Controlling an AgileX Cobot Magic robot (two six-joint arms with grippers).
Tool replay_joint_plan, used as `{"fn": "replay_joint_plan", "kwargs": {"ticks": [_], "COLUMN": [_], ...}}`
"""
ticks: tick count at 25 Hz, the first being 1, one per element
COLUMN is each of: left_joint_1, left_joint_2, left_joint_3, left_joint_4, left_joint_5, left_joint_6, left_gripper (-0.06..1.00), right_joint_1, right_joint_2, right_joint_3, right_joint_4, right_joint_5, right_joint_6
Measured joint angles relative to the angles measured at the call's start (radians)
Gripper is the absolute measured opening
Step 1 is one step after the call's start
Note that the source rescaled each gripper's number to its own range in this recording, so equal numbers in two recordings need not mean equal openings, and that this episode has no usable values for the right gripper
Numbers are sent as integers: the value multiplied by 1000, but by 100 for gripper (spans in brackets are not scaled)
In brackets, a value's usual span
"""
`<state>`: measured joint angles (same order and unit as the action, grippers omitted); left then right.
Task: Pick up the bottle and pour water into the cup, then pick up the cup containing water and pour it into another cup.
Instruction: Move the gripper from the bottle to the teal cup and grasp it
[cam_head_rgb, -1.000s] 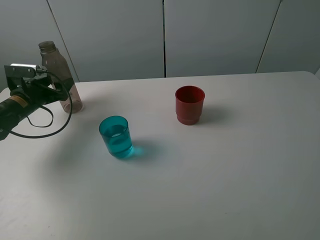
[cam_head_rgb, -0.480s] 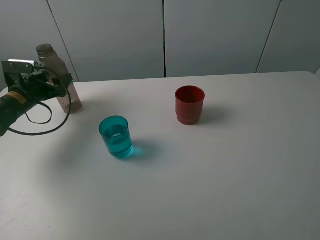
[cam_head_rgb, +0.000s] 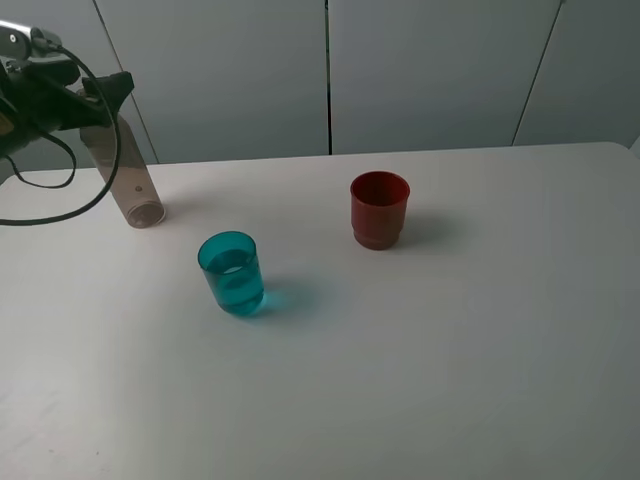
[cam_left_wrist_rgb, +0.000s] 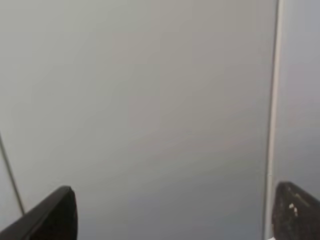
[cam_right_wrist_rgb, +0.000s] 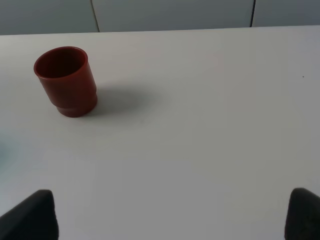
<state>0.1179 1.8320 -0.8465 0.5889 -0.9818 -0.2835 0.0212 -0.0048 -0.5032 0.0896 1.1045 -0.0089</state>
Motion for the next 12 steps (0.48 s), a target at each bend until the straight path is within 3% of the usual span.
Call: {"fn": "replay_joint_plan", "kwargs": {"ticks": [4,10,12], "left_joint_1": [-28,-37,-37], "left_joint_2": [-115,-174,-174], "left_joint_3": [0,-1,13], "left_joint_4": [193,678,790], "left_joint_5": [43,-11,-40], "left_joint_6": [-174,-425,-469], "left_gripper": [99,99,99], "right_joint_1": [0,0,0], "right_joint_2": [0,0,0], "right_joint_3": [0,0,0], "right_joint_4": [0,0,0], "right_joint_5": [0,0,0], "right_joint_6": [0,0,-3]}}
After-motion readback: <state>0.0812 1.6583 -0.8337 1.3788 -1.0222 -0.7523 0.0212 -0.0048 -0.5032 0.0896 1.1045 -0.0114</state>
